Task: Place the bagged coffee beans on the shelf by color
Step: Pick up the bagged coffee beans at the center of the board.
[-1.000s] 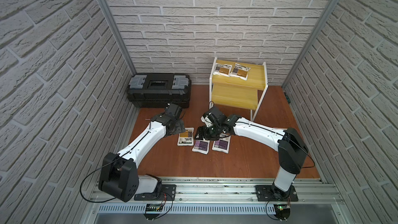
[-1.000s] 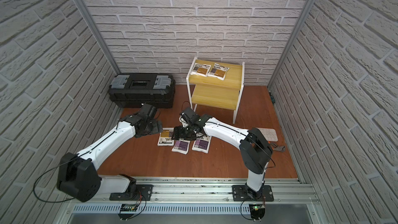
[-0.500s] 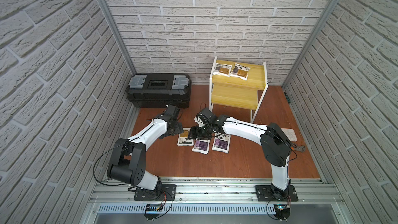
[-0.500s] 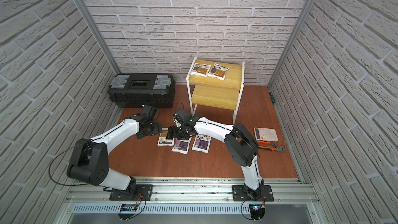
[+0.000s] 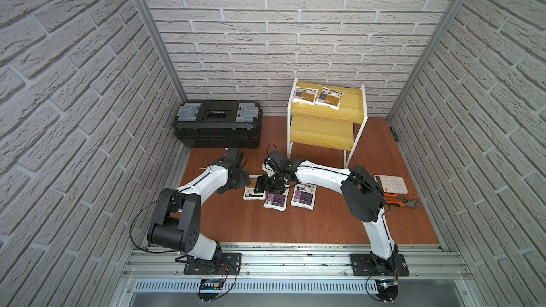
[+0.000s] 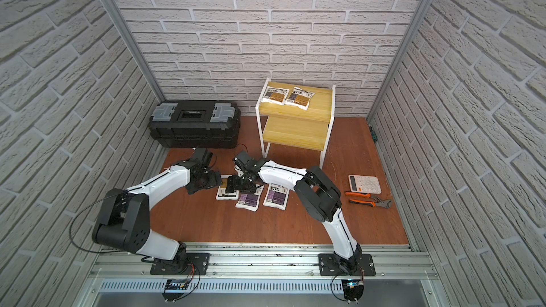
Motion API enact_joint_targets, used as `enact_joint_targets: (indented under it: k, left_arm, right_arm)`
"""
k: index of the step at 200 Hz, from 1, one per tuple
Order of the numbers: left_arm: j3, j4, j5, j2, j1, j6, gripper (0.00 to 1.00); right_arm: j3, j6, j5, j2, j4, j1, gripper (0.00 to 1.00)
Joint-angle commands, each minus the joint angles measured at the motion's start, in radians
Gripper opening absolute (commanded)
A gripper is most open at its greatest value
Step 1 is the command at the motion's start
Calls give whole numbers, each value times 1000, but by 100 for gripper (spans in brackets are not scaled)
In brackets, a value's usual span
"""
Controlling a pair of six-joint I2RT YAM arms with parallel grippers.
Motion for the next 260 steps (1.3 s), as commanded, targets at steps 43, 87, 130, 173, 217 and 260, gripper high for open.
enact_joint_targets:
  k: [43,87,130,173,217,260]
  left_arm:
    - [7,-47,25,-138,90,-24,98]
    - [35,-67,63,-200,151,-38,98]
    - [72,-89,94,-232,174,-38,98]
    - [109,-109,112,-255,199,-36,98]
    - [70,-123,117,-295,203,-110,98]
    - [-52,-121,107,-341,183,-204,98]
  right_arm:
    - [57,-26,-5,52,-41,11,76]
    - [68,-15,-30,78,-31,32,76]
    - [184,-18,-77,146,-53,91,76]
    - [257,-82,-155,135,-74,130,75]
    - [118,-126,-93,-22,-83,42,76]
    - [166,-164,-31,-16,-132,-64,76]
